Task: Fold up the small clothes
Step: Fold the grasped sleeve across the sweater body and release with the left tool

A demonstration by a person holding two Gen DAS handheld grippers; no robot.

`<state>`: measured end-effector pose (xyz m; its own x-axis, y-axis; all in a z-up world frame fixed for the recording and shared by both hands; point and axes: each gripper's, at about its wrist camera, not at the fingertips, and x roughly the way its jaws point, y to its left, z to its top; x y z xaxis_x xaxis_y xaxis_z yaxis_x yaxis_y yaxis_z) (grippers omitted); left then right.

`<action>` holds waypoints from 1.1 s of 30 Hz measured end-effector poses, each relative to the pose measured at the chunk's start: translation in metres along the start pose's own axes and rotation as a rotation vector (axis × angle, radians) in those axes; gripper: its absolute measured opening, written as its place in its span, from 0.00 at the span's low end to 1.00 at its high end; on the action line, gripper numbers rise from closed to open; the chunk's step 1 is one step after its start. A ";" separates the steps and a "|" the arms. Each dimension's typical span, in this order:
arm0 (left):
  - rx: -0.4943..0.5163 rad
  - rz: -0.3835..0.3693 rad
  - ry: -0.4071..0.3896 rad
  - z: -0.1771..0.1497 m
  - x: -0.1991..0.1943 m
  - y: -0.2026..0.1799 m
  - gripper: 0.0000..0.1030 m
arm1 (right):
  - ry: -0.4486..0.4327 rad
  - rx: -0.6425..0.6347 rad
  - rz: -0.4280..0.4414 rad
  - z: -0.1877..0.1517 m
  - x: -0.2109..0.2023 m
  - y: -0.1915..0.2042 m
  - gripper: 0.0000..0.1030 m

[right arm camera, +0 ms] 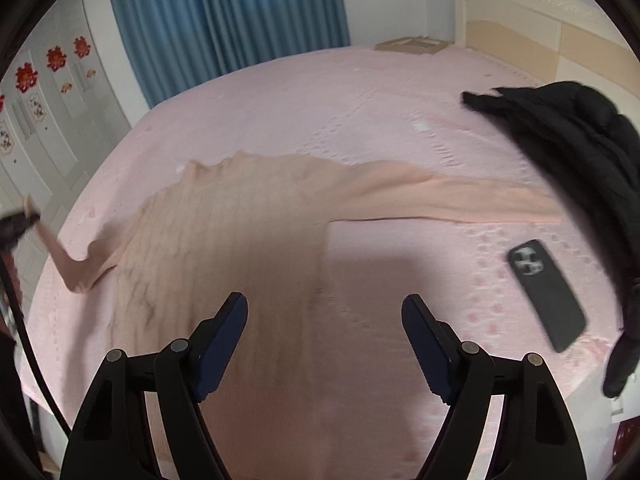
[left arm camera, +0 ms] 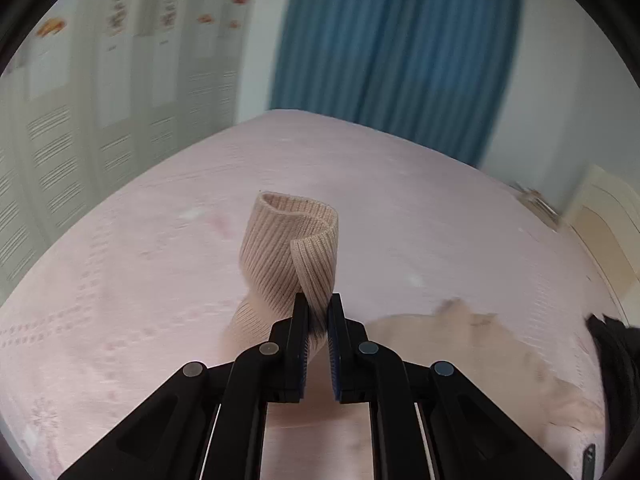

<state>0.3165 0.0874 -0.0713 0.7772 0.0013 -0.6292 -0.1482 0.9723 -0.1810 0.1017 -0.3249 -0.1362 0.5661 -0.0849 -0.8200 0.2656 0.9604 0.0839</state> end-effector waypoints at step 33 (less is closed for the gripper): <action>0.076 0.011 0.278 -0.139 0.065 -0.047 0.70 | 0.077 -0.008 0.100 0.029 0.112 -0.013 0.56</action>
<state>0.2896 0.0090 -0.2086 0.5769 -0.0415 -0.8158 -0.1016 0.9873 -0.1221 0.1846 -0.3547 -0.2124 0.5278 0.0321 -0.8488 0.2042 0.9652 0.1635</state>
